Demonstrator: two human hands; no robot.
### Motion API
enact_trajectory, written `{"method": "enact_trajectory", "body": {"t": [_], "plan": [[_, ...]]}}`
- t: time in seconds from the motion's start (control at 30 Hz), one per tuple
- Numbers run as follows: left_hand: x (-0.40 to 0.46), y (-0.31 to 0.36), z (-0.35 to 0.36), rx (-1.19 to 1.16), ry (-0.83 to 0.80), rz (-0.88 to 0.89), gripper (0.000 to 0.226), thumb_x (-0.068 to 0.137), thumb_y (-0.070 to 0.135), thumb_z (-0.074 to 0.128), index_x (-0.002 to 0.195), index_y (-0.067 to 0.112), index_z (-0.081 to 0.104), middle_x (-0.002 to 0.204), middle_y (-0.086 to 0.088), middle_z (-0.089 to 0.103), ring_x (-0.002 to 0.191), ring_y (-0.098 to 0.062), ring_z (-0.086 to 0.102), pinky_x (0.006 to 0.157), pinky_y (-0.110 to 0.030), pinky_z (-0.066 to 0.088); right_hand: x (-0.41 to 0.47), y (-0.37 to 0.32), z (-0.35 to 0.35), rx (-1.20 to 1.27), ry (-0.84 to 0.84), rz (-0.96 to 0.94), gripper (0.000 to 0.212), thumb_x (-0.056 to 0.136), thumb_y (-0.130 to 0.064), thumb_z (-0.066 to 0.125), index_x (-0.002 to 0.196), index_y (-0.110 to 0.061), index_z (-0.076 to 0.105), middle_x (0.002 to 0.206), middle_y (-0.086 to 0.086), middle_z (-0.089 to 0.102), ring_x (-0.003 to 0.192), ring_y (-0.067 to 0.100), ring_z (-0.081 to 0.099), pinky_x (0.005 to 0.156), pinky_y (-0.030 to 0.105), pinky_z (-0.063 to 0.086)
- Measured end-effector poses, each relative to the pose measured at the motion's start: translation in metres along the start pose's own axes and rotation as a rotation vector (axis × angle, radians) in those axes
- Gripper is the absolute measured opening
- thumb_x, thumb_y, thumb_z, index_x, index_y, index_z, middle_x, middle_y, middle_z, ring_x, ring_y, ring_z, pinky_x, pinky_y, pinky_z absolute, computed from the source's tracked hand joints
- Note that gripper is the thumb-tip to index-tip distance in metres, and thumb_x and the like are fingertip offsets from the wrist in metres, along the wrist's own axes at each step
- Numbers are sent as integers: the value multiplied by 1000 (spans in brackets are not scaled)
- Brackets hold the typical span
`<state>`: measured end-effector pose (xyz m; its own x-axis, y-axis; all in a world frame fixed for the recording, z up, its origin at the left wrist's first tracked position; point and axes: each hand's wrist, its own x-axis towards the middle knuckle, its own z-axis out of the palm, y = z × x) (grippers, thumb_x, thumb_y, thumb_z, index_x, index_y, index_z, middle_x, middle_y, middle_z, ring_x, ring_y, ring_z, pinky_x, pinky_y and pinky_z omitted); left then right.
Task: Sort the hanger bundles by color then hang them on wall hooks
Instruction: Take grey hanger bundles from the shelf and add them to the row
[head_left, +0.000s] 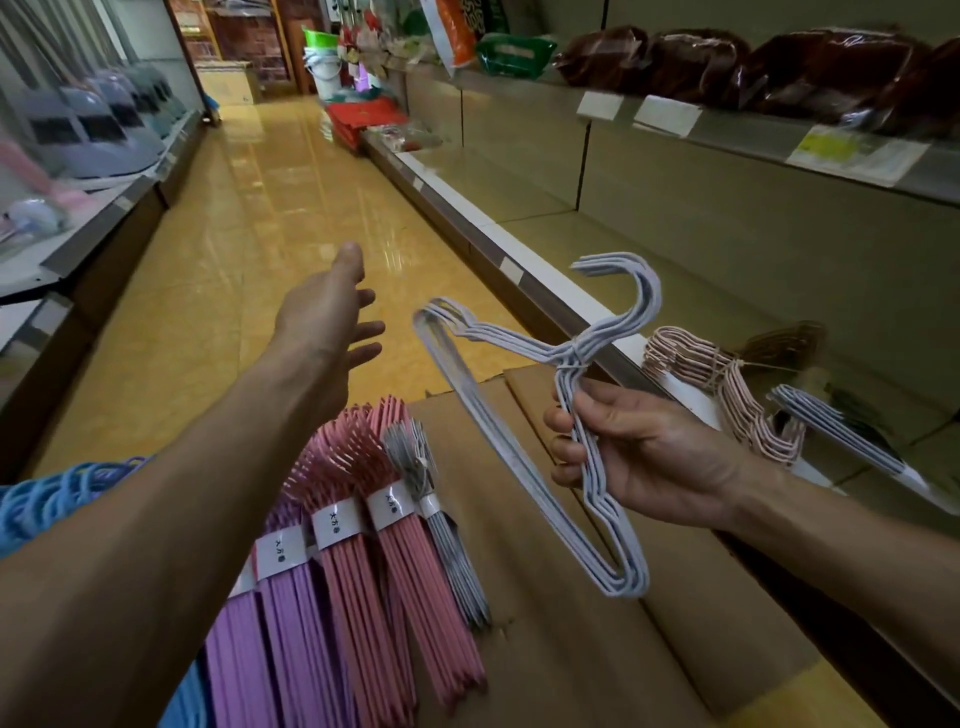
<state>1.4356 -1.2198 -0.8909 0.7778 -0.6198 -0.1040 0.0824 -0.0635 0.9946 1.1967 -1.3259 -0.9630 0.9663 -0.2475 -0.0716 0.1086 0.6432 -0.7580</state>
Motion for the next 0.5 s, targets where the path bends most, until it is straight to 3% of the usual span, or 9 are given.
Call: {"method": "enact_trajectory", "body": {"t": [0.13, 0.27, 0.4, 0.5], "plan": [[-3, -6, -1, 107, -40, 53, 44, 102, 46, 44, 130, 15, 58, 117, 1, 64, 101, -21, 65, 85, -35, 55, 5, 13, -11, 2, 143, 31, 25, 89, -5, 59, 112, -10, 54, 94, 12, 54, 78, 21, 56, 74, 34, 51], [-4, -15, -3, 218, -74, 130, 40, 102, 43, 46, 126, 14, 60, 112, 4, 64, 100, -18, 65, 85, -34, 55, 16, 29, -16, -223, 297, 117, 44, 86, -3, 67, 129, -5, 55, 93, 9, 66, 81, 20, 59, 78, 38, 48], [-4, -19, -3, 271, -102, 171, 41, 103, 42, 45, 127, 13, 60, 111, 4, 65, 98, -16, 66, 88, -36, 55, 35, 51, -26, -431, 423, 189, 46, 91, 2, 61, 132, -18, 56, 95, 1, 76, 93, 18, 63, 91, 43, 47], [-5, -23, -4, 287, -123, 190, 37, 104, 40, 44, 122, 14, 61, 109, 5, 66, 97, -16, 66, 89, -38, 56, 51, 66, -33, -522, 469, 222, 43, 93, 3, 60, 129, -21, 57, 103, 4, 71, 92, 15, 66, 81, 35, 55]]}}
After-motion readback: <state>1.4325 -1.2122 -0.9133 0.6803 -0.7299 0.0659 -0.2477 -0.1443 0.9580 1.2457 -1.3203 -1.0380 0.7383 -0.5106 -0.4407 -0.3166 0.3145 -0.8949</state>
